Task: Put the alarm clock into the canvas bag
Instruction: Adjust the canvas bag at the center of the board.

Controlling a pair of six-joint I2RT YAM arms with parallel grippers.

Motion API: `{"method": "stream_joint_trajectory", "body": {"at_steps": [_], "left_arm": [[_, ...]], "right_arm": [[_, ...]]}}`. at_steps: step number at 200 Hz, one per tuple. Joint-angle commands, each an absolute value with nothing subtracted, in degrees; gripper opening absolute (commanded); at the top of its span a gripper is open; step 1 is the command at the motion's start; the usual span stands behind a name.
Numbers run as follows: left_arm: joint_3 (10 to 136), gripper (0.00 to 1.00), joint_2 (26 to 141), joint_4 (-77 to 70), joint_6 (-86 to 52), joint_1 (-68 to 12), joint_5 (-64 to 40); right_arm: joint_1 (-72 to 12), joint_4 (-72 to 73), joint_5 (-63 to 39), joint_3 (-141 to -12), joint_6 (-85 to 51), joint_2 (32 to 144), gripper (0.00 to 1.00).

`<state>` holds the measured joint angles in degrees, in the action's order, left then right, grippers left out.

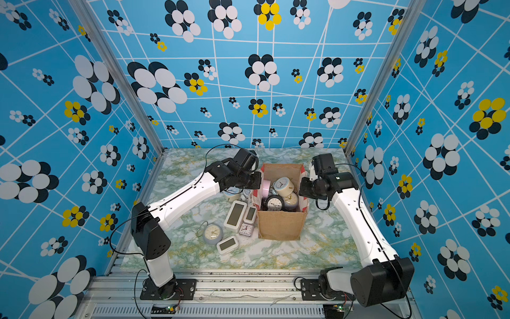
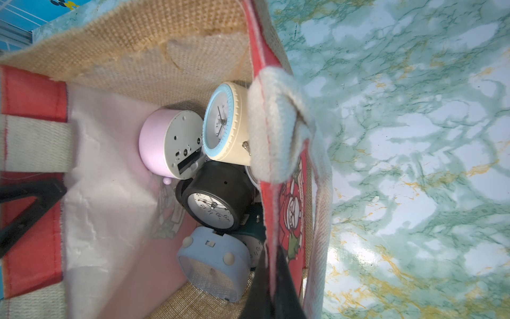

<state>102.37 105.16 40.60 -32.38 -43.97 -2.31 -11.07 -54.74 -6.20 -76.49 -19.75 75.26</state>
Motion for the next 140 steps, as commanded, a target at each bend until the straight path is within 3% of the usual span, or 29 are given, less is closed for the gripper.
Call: {"method": "stream_joint_trajectory", "body": {"at_steps": [1,79,93,140], "left_arm": [[102.7,0.01,101.7,36.3,-33.2,-44.1,-7.1],[103.6,0.0,102.3,34.0,-34.7,-42.9,-10.2],[103.6,0.09,102.1,34.1,-34.6,-42.7,-9.8],[104.6,0.23,100.1,35.9,-32.3,-41.4,-7.5]], "right_arm": [[-11.2,-54.2,-7.0,-75.8,-20.2,74.1,0.0],[-11.3,-53.9,-7.4,-74.6,-20.8,73.2,0.0],[-11.3,-54.3,-6.4,-74.5,-20.6,73.0,0.0],[-11.3,-54.8,-5.2,-74.8,-20.0,72.9,0.0]]}}
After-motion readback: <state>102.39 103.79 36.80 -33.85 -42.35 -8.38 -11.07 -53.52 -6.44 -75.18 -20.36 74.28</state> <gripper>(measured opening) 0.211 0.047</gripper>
